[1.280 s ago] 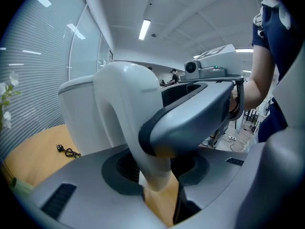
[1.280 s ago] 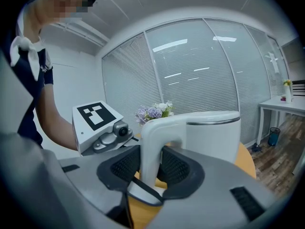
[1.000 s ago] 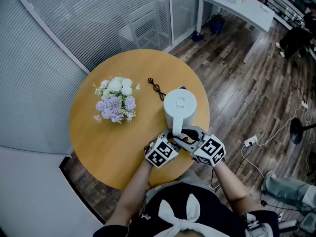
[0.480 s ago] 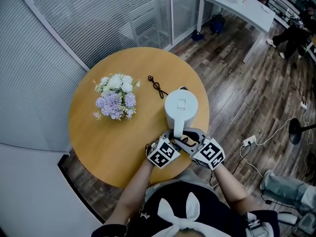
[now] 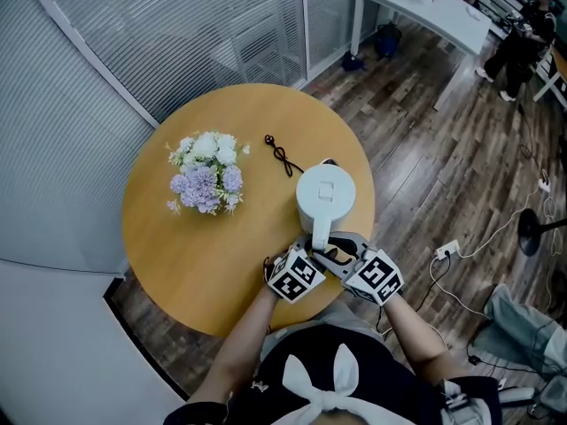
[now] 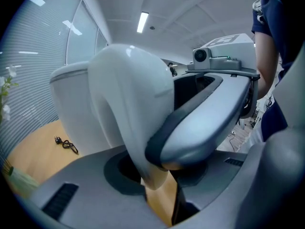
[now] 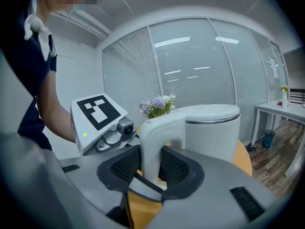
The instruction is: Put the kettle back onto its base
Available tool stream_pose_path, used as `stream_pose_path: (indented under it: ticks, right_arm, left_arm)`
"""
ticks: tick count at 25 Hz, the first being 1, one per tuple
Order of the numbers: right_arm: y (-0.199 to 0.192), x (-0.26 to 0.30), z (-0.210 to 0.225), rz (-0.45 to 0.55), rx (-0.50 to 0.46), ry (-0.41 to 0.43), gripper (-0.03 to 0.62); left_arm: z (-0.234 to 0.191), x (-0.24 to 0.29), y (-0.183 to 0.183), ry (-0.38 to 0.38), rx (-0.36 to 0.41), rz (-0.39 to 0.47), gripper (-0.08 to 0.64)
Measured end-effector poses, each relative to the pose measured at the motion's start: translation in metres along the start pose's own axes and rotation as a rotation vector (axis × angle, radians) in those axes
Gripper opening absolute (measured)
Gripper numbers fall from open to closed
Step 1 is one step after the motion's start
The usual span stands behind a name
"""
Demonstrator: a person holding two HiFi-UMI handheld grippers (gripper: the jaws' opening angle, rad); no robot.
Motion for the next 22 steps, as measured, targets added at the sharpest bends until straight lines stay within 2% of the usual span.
stream_pose_path:
  ticks: [8, 15, 18, 22]
  right_arm:
    - [-0.011, 0.000, -0.004, 0.027, 0.044, -0.001, 0.146]
    - [-0.011, 0.000, -0.006, 0.043, 0.050, -0.018, 0.146]
    - [-0.010, 0.001, -0.006, 0.030, 0.051, -0.036, 0.147]
    - [-0.011, 0.003, -0.007, 0.002, 0.071, -0.076, 0.152]
  left_arm:
    - [0.002, 0.000, -0.008, 0.013, 0.018, 0.006, 0.133]
    - [0.001, 0.000, -0.010, 0.014, -0.010, 0.027, 0.133]
    - [-0.001, -0.001, -0.011, 0.013, -0.060, 0.053, 0.133]
    - [-0.003, -0.005, -0.017, 0.029, -0.121, 0.042, 0.155]
Point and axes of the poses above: the fingertips, and each gripper's own axes: x forward along the fingers, z to its right, y out of its top, the point moved 6 cm from there along -x, backward along the fingers, and after that the axes turned 7 degrees about z, right-handed, at the moved point
